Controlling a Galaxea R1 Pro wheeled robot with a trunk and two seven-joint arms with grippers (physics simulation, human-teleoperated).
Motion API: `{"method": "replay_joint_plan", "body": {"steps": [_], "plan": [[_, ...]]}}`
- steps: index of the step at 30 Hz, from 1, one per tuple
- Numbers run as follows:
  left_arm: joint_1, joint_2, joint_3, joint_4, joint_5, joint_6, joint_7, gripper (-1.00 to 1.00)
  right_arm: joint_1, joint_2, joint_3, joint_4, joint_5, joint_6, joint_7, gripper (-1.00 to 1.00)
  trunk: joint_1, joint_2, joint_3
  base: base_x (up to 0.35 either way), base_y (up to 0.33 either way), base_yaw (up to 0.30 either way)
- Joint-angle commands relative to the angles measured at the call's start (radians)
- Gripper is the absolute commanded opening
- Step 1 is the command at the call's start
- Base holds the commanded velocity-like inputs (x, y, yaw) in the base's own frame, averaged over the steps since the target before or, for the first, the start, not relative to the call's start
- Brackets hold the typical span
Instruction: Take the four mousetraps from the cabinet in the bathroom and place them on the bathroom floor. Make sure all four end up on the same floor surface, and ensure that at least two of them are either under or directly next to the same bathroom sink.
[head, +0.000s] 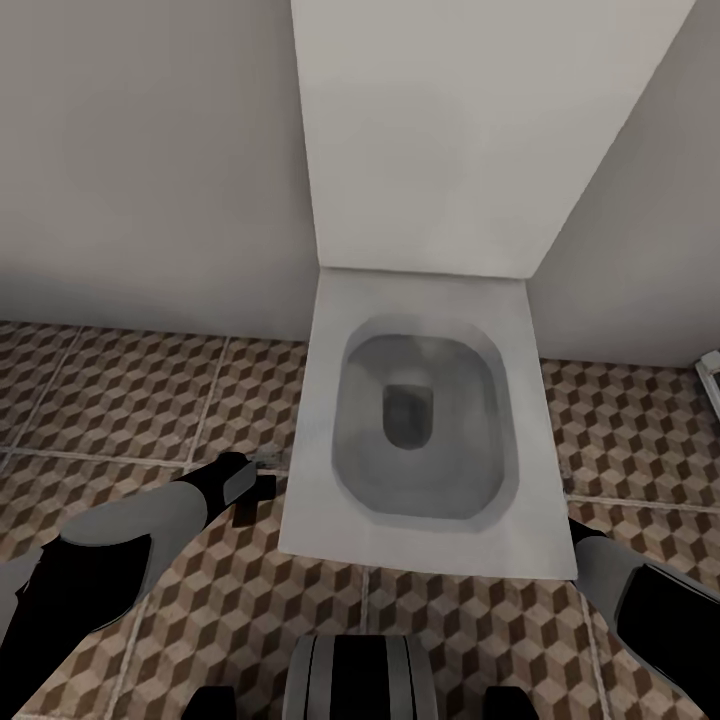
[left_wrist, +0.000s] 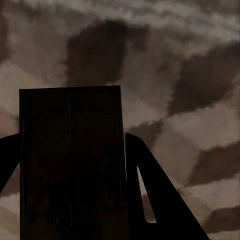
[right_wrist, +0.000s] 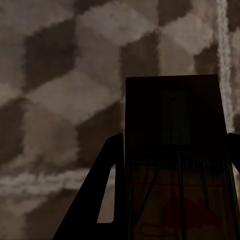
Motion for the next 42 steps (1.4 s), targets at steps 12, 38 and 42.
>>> {"method": "replay_joint_plan", "body": {"steps": [12,38,42], "plan": [[-0.001,0.0,-0.006,-0.002,0.006,0.002,0.009,-1.0,0.0,-0.001,0.008,0.006,-0.012,-0.007,-0.001,-1.0,0.0,0.0,-0.001,0.0,0.0,0.0],[0.001,-0.011,-0.007,-0.008,0.003,0.002,0.01,-1.0,0.0,-0.059,0.004,0.026,-0.018,0.011,-0.073,-1.0,0.0,0.0,-0.001,0.0,0.0,0.0],[0.006,-0.013,-0.007,-0.012,0.003,0.002,0.01,-1.0,0.0,-0.059,0.005,0.025,-0.018,0.011,-0.075,-1.0,0.0,0.0,-0.001,0.0,0.0,0.0]]}}
